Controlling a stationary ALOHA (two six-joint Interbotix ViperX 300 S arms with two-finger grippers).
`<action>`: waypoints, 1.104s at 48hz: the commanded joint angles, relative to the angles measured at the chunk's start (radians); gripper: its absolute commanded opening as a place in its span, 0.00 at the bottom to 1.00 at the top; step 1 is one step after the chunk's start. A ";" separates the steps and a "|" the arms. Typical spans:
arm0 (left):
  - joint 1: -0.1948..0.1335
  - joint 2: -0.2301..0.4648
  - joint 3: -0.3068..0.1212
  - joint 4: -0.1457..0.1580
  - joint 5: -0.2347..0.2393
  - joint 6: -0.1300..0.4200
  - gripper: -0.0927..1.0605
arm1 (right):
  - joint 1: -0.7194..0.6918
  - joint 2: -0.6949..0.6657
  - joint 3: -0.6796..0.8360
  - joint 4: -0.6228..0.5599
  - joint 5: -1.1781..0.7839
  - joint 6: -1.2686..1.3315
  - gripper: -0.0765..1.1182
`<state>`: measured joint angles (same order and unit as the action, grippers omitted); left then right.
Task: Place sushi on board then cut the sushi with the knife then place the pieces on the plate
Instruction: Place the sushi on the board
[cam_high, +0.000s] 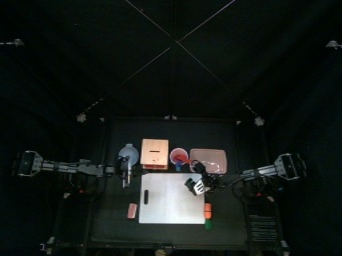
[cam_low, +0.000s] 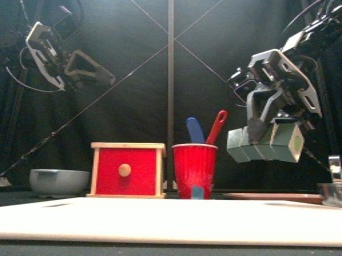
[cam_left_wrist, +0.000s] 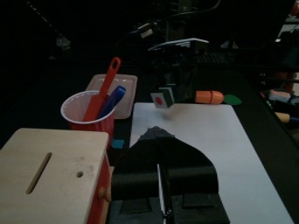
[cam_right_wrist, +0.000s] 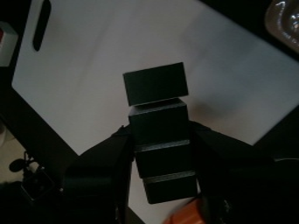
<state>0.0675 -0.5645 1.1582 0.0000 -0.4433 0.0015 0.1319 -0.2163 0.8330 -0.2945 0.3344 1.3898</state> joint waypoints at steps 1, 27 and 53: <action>-0.003 0.000 -0.011 0.000 -0.002 0.002 0.06 | 0.046 0.037 -0.080 -0.092 0.041 0.124 0.55; 0.000 -0.006 -0.003 0.000 0.000 0.003 0.06 | 0.172 0.307 -0.377 -0.301 0.356 0.767 0.55; 0.000 -0.008 -0.003 0.000 0.009 0.003 0.06 | 0.133 0.433 -0.514 -0.225 0.495 0.762 0.56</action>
<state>0.0644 -0.5706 1.1674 0.0000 -0.4326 0.0031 0.2700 0.2393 0.3436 -0.5292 0.8283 2.1537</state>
